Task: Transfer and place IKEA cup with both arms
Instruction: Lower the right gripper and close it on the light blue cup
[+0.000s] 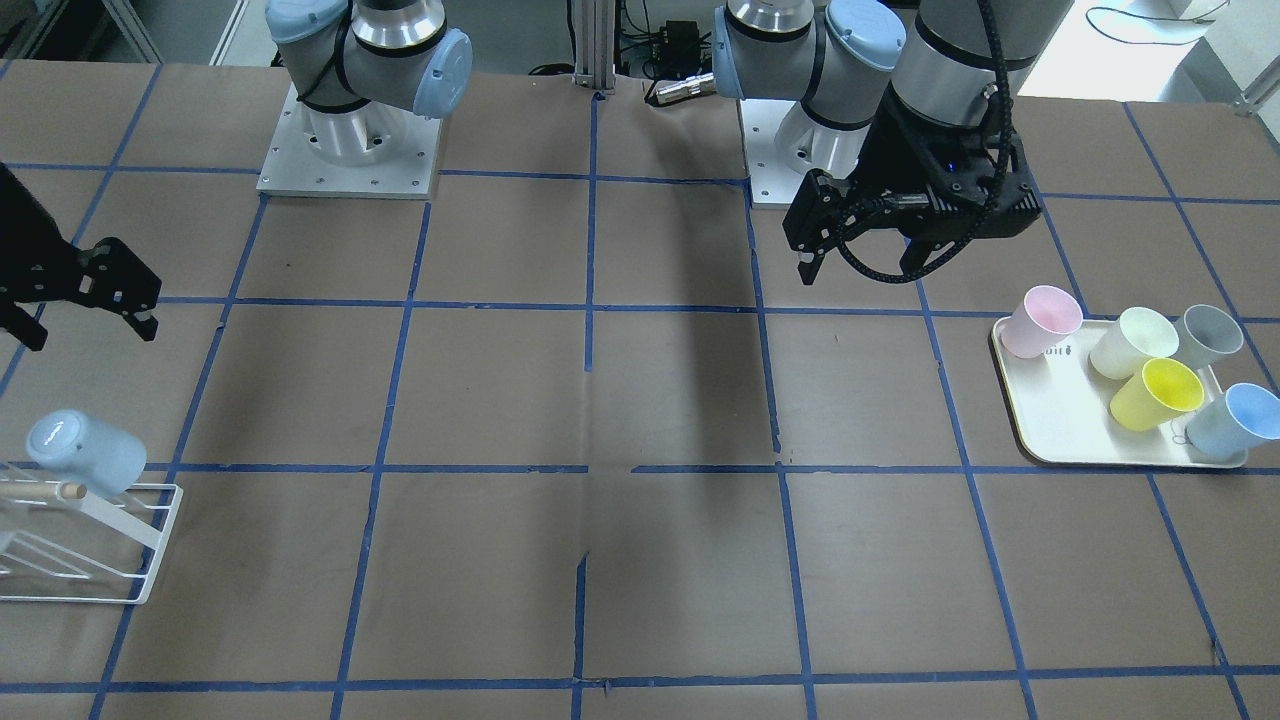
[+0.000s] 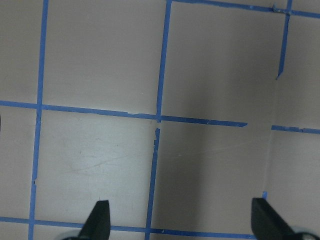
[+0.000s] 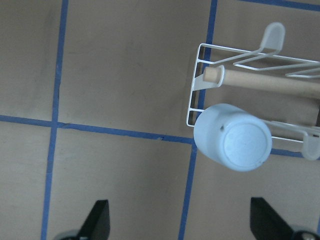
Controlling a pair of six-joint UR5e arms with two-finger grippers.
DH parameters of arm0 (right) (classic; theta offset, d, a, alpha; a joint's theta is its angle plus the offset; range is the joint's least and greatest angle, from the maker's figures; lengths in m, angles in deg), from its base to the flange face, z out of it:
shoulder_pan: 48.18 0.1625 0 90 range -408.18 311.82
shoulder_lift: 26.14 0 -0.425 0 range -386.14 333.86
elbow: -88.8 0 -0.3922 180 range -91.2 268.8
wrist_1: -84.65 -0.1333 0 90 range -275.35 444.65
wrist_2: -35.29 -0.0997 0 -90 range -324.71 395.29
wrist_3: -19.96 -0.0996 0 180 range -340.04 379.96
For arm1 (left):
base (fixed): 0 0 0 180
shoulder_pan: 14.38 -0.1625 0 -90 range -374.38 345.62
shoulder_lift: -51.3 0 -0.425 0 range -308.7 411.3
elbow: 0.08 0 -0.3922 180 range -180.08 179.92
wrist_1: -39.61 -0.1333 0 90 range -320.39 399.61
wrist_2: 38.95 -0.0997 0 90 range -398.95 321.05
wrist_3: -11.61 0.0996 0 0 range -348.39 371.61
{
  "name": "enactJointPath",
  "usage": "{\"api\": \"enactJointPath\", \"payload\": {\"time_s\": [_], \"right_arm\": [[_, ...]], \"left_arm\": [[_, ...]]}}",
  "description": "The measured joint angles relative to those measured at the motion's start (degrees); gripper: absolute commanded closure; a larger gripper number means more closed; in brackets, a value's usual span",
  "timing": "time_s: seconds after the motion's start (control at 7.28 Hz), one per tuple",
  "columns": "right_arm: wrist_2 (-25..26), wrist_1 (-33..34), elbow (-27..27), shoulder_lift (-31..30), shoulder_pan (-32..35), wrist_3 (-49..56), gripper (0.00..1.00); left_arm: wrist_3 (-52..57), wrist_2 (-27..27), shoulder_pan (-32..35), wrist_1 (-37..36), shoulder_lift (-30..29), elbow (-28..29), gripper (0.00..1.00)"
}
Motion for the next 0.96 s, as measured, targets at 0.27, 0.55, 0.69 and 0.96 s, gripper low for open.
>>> {"api": "enactJointPath", "payload": {"time_s": [0.27, 0.55, 0.69, 0.96], "right_arm": [[-0.1, 4.0, 0.2, 4.1, -3.2, 5.1, 0.0], [-0.1, 5.0, 0.4, 6.5, -4.1, 5.4, 0.0], [-0.2, 5.1, 0.3, 7.5, -4.1, 5.0, 0.0], [-0.1, 6.4, 0.3, 9.2, -4.0, 2.0, 0.0]], "left_arm": [[0.0, -0.1, 0.0, 0.0, 0.0, 0.0, 0.0], [-0.1, -0.2, 0.1, -0.1, 0.0, -0.1, 0.0], [-0.2, -0.2, 0.1, -0.1, 0.0, -0.1, 0.0], [-0.1, -0.3, 0.1, -0.1, 0.0, 0.0, 0.0]]}}
